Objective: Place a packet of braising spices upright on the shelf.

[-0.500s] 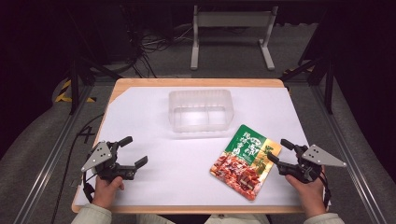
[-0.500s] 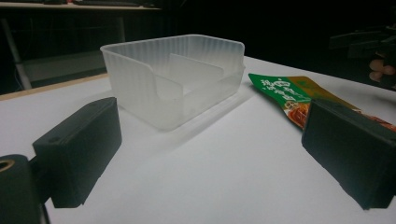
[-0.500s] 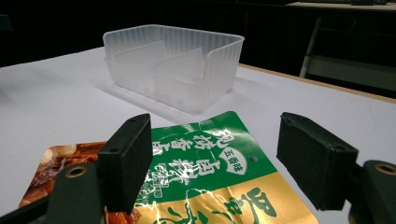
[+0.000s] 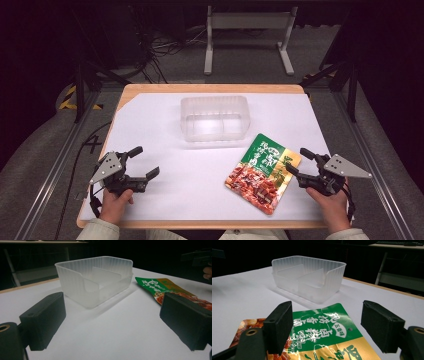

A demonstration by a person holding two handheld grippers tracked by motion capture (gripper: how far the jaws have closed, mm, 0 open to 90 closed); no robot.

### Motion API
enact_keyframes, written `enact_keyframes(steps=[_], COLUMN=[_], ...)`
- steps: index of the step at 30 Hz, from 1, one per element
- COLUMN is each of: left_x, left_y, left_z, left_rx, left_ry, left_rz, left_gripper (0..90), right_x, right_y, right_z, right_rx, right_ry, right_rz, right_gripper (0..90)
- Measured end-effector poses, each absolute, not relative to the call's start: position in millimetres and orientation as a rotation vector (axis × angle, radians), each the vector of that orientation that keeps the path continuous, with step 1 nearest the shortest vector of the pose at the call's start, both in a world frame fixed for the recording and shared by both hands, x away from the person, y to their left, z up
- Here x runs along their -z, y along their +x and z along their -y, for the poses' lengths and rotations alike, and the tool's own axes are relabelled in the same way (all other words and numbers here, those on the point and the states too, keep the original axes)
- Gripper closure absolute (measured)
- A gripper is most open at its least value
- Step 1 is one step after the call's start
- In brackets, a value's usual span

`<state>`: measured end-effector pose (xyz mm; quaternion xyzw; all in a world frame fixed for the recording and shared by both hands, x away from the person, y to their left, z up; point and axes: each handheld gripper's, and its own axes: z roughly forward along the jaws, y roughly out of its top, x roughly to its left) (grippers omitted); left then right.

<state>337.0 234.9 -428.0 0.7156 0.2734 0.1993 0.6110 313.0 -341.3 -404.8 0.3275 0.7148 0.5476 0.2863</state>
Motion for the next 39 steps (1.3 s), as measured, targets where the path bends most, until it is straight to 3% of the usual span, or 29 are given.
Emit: enact_keyframes(steps=[39], left_x=[427], left_y=[337], left_z=[-236], left_rx=[-0.459], left_ry=[1.646], left_rz=[-0.627], left_gripper=[7.1], right_x=[361], right_y=[375], right_z=[364], right_rx=[-1.456], right_ry=[1.026], right_rz=[-2.006], right_gripper=[28.9])
